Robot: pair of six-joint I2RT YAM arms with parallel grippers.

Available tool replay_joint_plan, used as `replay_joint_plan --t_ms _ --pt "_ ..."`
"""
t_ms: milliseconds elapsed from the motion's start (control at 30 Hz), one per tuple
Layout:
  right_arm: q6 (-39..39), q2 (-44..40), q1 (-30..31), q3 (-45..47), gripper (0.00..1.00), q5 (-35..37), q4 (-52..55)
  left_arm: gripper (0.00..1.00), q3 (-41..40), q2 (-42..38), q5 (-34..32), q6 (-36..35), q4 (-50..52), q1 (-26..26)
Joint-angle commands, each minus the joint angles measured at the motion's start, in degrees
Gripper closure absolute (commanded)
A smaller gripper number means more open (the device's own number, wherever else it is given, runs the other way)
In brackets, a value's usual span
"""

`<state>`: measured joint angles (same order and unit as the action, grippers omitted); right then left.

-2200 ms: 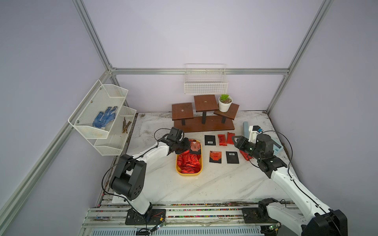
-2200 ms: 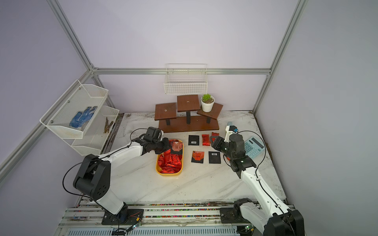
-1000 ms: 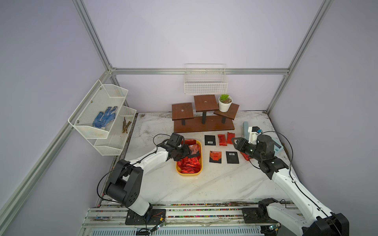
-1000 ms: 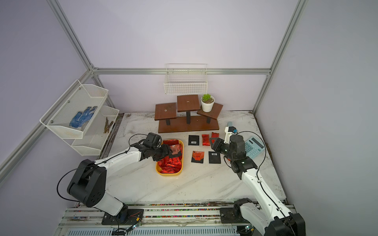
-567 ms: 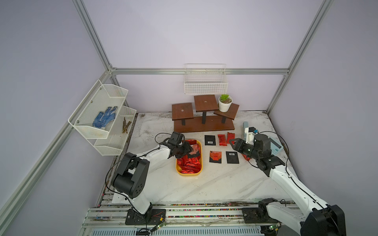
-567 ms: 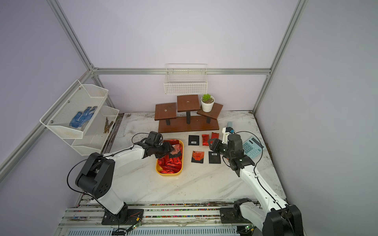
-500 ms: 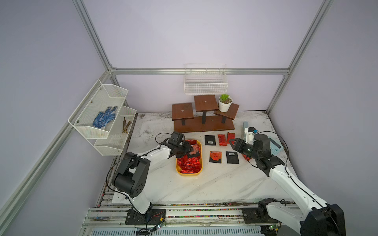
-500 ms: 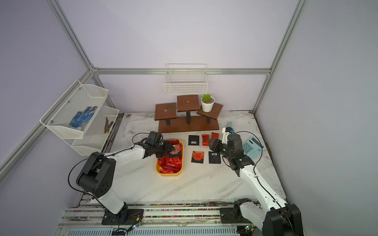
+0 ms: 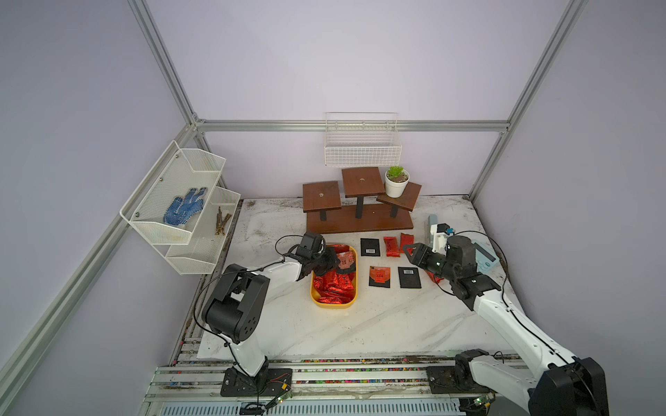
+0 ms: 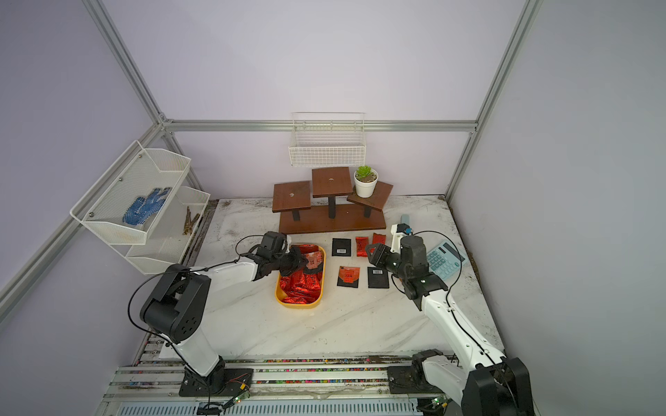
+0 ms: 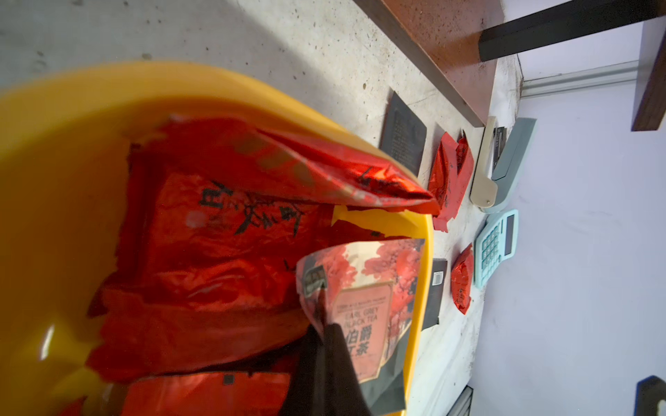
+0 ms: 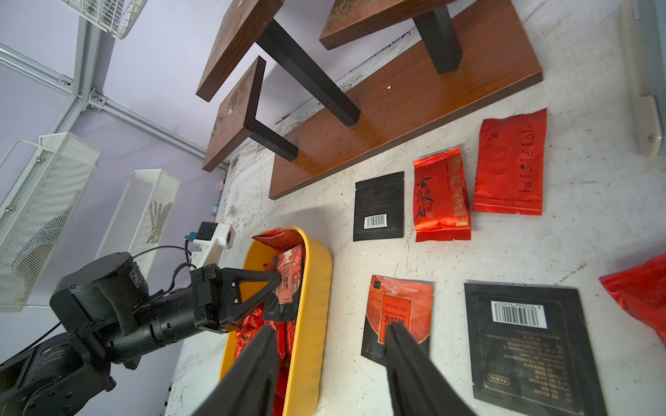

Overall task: Take the tea bags out of the storage box
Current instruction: Pick up the tea bag from the storage box.

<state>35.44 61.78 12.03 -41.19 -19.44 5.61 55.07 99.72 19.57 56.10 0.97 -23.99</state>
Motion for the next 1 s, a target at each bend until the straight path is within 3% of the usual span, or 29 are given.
replay_joint_plan --t_ms 0,433,733,967 --pt "-0.73 -0.06 0.24 0.5 0.47 -0.99 -1.52 1.0 -1.08 -3.3 1.28 0.94 -2.04 0.59" --pt "-2.32 -2.36 0.19 -1.18 0.47 -2.81 2.98 1.0 -3.78 -16.07 1.81 0.76 4.23 -1.56" --pt "-5.47 -6.48 0.21 -6.16 0.47 -4.66 13.03 1.0 -1.54 -16.42 -4.39 4.28 3.64 -15.04" --pt "-5.16 -13.83 0.1 -10.4 0.47 -4.4 19.87 1.0 4.19 -8.33 -10.57 6.8 0.07 -26.53"
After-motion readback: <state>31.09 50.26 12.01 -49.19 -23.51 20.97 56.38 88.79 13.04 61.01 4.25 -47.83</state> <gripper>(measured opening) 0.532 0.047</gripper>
